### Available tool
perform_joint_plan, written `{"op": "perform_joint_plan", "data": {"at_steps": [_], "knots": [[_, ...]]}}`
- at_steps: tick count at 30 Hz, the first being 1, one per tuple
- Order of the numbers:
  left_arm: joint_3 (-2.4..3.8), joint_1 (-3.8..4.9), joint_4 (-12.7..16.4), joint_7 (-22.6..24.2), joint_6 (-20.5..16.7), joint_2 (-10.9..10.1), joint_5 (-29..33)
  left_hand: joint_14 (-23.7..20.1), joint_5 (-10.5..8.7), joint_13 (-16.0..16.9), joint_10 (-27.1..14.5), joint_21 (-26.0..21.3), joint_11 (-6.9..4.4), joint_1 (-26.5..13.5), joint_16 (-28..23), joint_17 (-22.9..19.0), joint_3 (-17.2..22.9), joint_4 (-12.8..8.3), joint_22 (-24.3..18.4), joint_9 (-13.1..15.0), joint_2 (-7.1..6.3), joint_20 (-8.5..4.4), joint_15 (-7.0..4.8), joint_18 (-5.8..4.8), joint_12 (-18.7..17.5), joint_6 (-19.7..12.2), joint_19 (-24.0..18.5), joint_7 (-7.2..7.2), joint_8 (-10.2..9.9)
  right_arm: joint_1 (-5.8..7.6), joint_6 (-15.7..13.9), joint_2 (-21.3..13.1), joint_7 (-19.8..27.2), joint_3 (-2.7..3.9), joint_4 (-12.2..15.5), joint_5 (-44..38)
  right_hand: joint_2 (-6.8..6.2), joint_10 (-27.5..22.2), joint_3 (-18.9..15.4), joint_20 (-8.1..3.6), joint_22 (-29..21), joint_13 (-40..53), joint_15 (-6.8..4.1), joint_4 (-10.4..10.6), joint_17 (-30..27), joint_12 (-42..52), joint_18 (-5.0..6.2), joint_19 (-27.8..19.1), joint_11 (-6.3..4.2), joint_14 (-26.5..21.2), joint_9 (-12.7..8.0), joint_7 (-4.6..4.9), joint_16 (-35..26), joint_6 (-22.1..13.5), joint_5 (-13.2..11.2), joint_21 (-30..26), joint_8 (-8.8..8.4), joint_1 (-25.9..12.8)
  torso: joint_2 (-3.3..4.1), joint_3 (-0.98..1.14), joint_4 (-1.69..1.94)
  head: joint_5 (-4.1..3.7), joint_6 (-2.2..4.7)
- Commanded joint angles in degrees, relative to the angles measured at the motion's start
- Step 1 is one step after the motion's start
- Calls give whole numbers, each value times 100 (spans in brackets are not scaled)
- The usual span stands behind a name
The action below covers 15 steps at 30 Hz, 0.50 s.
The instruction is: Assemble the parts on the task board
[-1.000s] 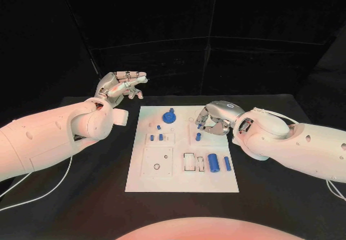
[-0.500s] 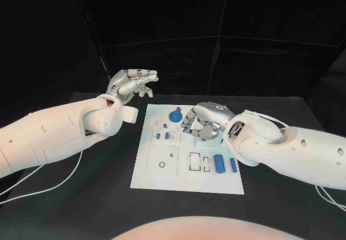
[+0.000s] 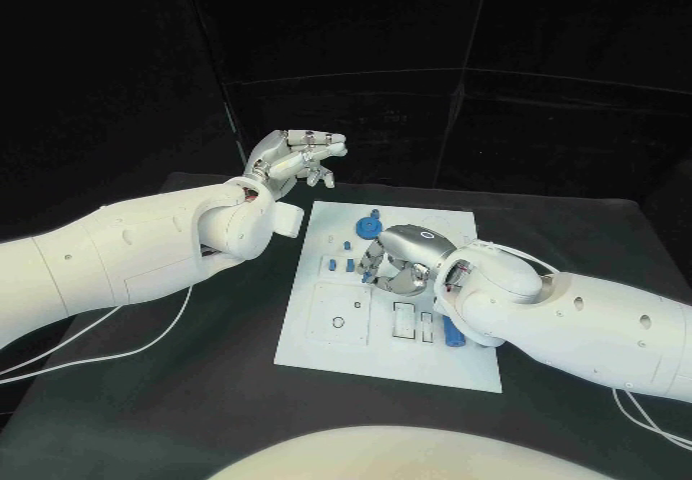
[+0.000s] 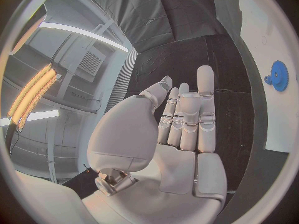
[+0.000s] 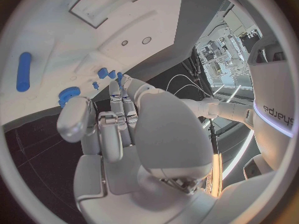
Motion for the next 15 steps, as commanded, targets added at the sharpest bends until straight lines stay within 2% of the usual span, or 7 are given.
{"op": "perform_joint_plan", "data": {"at_steps": [1, 4, 7, 15], "knots": [[5, 11, 4, 10, 69, 23, 18, -31, 6, -5, -27, -26, -1, 41, -14, 8, 40, -10, -6, -9, 3, -5, 6, 36, 32, -18, -24, 37, 27, -28, 241, 73, 48, -60, -67, -168, 0, -27, 16, -23, -13, -3, -40, -21, 1510, -24, -93, -16, 39, 606, -4, 26, 14, -18, 17, 9, -21, -60, 3, 3, 5, 107, -41], [5, 11, -3, 7, 72, 38, 18, -31, 6, -5, -27, -26, -1, 41, -14, 8, 40, -10, -6, -9, 3, -5, 6, 36, 32, -18, -24, 37, 27, -56, 292, 134, 51, -102, -117, -207, 0, -27, 16, -23, -13, -3, -40, -21, 1510, -24, -93, -16, 39, 606, -4, 26, 14, -18, 17, 9, -21, -60, 5, 7, -1, 165, -76], [4, 11, -5, 2, 75, 47, 18, -31, 6, -5, -27, -26, -1, 41, -14, 8, 40, -10, -6, -9, 3, -5, 6, 36, 32, -18, -24, 37, 27, -82, 324, 167, 51, -121, -143, -238, 0, -27, 16, -23, -13, -3, -40, -21, 1510, -24, -93, -16, 39, 606, -4, 26, 14, -18, 17, 9, -21, -60, 9, 2, -4, 211, -108], [3, 11, -12, -6, 87, 63, 18, -29, 6, -6, -33, -28, 2, 42, -11, 10, 40, -11, -9, -9, -2, -5, 8, 36, 33, -24, -21, 40, 26, -113, 434, 200, 36, -137, -167, -364, 0, -34, 21, -21, -18, -4, -37, -29, 1510, -29, -93, -19, 42, 606, -5, 29, 14, -24, 17, 6, -26, -64, 0, 2, -3, 265, -158]]}}
